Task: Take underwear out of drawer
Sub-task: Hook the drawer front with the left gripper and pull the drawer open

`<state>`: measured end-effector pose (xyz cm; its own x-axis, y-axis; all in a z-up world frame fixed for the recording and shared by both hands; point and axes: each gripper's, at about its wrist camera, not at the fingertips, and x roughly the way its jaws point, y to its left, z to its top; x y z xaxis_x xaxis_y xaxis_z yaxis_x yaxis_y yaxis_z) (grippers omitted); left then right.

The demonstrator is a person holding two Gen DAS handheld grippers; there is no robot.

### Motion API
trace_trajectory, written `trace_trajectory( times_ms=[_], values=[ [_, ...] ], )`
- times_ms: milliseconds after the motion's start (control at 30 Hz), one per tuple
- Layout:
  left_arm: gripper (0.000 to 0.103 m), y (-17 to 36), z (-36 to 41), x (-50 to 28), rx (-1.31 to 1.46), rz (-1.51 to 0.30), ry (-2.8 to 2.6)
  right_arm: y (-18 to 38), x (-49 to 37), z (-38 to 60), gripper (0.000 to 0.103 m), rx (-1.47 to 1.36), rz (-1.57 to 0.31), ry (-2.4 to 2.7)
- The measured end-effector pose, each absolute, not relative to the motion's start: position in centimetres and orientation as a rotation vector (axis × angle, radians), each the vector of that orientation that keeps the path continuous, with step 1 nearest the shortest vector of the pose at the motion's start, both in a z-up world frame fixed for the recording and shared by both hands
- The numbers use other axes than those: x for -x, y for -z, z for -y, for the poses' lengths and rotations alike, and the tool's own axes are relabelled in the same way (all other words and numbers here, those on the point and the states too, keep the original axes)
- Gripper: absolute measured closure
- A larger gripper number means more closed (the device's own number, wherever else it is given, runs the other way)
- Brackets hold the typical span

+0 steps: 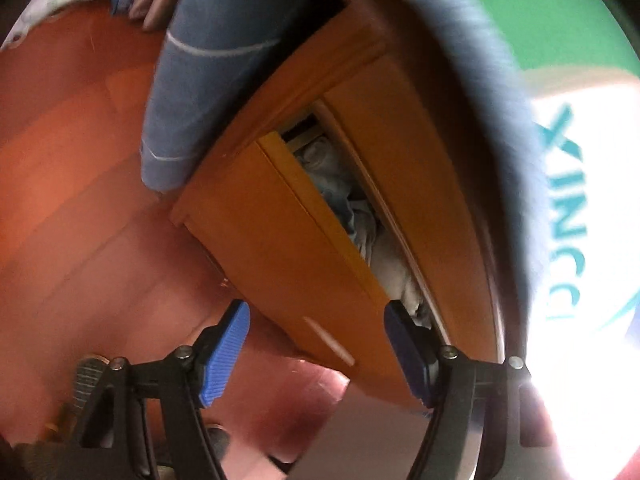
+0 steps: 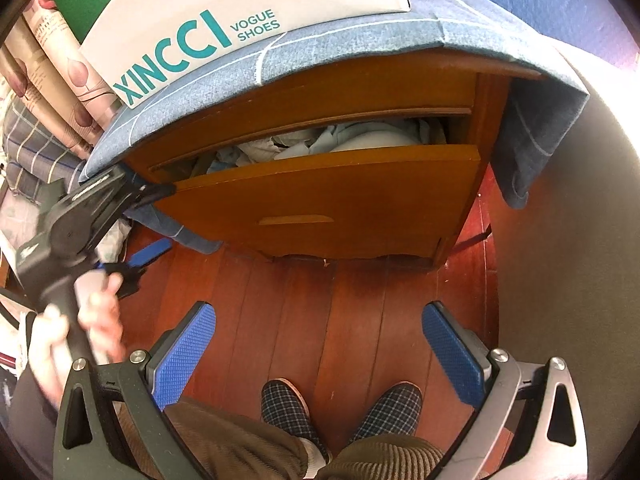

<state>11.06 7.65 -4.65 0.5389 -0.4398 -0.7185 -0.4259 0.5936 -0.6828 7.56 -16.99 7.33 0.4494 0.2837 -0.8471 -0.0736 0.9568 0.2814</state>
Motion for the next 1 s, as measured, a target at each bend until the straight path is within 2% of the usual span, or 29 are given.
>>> trace_trajectory(
  times_ms=[267, 367, 667, 1000],
  values=[
    [0.03, 7.2, -8.8, -12.8, 1.129, -1.061, 0.001, -6.8, -7.9, 17.2, 0.0, -0.247, -1.112, -0.236],
    [0.022, 8.2, -9.2, -12.9, 1.188, -1.058, -0.012, -6.8, -7.9, 17.0, 0.0, -0.244, -1.112, -0.238],
    [0.008, 10.8, -9.1, -14.0, 1.282, -1.086, -0.085, -6.7, -8.1, 17.1, 0.0, -0.252, -1.115, -0.237],
    [0.0, 12.5, -7.6, -15.6, 1.256, -1.157, -0.143, -6.6, -8.3, 17.8, 0.0, -0.285, -1.113, -0.222]
  ],
)
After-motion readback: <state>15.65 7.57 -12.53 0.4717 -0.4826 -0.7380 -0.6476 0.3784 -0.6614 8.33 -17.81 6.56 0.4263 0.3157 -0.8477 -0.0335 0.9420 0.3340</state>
